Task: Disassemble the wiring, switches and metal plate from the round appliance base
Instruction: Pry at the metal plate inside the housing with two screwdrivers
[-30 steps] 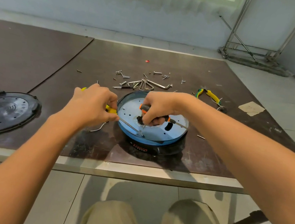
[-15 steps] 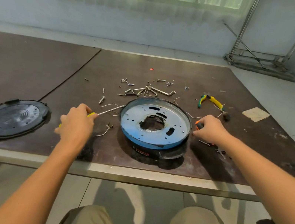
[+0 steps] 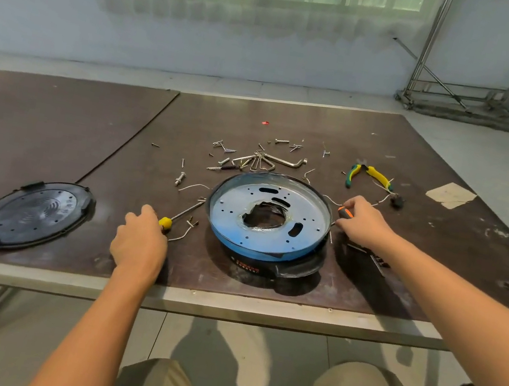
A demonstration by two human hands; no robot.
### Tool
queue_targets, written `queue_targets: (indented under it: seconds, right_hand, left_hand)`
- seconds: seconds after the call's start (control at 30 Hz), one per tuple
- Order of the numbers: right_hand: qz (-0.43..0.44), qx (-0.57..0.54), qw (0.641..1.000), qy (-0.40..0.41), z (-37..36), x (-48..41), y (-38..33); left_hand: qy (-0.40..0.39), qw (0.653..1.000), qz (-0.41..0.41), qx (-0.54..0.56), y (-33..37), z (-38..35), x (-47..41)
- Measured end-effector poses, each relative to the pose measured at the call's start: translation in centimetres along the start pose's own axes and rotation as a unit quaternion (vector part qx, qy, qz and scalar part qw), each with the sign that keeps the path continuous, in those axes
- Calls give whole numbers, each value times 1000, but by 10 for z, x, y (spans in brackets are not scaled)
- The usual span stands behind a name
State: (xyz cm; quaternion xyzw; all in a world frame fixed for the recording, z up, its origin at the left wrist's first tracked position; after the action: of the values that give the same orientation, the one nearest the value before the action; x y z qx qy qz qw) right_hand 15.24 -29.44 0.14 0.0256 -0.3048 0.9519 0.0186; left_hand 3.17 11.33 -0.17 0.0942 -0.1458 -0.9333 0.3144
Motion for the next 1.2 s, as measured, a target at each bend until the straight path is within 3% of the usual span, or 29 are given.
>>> queue_targets:
  seconds: [0.13, 0.27, 0.37, 0.43, 0.5, 0.63, 0.7, 0.77, 0.87, 0.97, 1.2]
  right_hand:
    - [0, 13, 1000, 28, 1, 1, -1]
    - [75, 105, 985, 118, 8, 17, -32]
    - [-2, -47, 999, 4, -7, 18, -40]
    - [-73, -117, 986, -98, -20, 25, -37]
    - [-104, -141, 976, -133, -27, 30, -31]
    - [-116, -195, 964, -135, -34, 33, -24]
    - [-111, -224, 964, -92, -26, 27, -25]
    - [-105, -205, 971, -65, -14, 24, -27]
    - [-103, -190, 970, -113, -15, 34, -37]
    - [-83, -157, 977, -114, -24, 36, -45]
    - [-79, -160, 981, -81, -25, 29, -46]
  left_hand:
    - [24, 998, -31, -48, -1, 0, -4]
    - [31, 996, -42, -69, -3, 0, -13]
    - [30, 996, -48, -65, -1, -1, -16]
    - [24, 997, -58, -54, 4, -2, -15]
    - [19, 996, -88, 3, 16, -1, -13]
    - [-76, 959, -151, 229, 55, -5, 2]
    - [-138, 933, -142, 301, 71, -12, 14]
    - [-169, 925, -123, 317, 81, -21, 20]
    - [-159, 936, -85, 301, 86, -26, 17]
    - [-167, 925, -40, 338, 85, -32, 14]
    - [-134, 934, -25, 332, 79, -31, 6]
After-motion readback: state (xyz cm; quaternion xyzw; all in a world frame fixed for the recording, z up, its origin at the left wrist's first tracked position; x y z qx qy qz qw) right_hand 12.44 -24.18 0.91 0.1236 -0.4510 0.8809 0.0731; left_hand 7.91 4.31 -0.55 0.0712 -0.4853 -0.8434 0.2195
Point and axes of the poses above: each hand's wrist, its own x-axis away from the middle knuckle, its own z-axis out of the back of the hand, y = z × x, the point moved 7 cm from there along -x, towards the middle knuckle, and after that the axes turned 4 degrees about z, right-handed, at the moved point
